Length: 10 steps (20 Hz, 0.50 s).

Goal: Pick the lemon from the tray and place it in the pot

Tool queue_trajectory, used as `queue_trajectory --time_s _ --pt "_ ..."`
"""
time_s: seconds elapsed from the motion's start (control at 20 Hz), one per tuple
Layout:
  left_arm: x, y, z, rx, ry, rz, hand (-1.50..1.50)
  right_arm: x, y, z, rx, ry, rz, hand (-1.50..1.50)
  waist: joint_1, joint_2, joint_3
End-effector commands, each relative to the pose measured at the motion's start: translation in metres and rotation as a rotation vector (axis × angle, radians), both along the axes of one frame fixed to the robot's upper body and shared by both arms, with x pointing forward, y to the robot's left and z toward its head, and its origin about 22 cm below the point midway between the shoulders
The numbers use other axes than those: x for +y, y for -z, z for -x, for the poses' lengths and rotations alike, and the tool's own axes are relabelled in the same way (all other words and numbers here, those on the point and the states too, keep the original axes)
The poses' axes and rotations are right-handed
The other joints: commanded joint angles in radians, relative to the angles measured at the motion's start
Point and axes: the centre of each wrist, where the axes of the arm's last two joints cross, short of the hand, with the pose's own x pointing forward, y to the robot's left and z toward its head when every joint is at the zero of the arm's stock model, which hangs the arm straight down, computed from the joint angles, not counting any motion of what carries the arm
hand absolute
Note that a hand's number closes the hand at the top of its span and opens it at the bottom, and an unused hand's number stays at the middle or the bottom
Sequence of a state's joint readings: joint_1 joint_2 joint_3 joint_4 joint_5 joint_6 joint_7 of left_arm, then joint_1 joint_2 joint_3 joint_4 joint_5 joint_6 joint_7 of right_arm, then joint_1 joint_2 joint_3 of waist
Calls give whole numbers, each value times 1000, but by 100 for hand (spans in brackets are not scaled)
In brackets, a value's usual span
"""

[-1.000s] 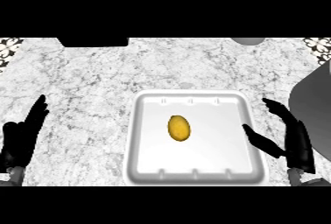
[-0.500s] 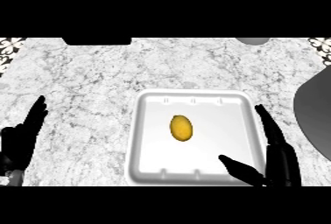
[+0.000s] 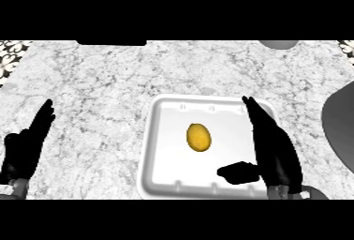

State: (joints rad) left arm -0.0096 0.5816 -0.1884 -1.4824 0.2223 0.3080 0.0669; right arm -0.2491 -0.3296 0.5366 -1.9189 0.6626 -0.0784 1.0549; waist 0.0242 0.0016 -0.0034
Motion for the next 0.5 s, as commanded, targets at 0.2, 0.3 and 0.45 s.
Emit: queue_trajectory --time_s 0.2,0.3,0.45 --pt "4 3 -1 0 5 -8 0 33 -17 -39 406 -61 114 -150 4 2 0" --pt "-6 1 2 6 -2 -15 0 50 -14 -40 459 -59 103 -150 1 -2 1" --pt "1 7 3 -1 -12 7 0 50 -28 -66 484 -79 87 -150 -5 0 1"
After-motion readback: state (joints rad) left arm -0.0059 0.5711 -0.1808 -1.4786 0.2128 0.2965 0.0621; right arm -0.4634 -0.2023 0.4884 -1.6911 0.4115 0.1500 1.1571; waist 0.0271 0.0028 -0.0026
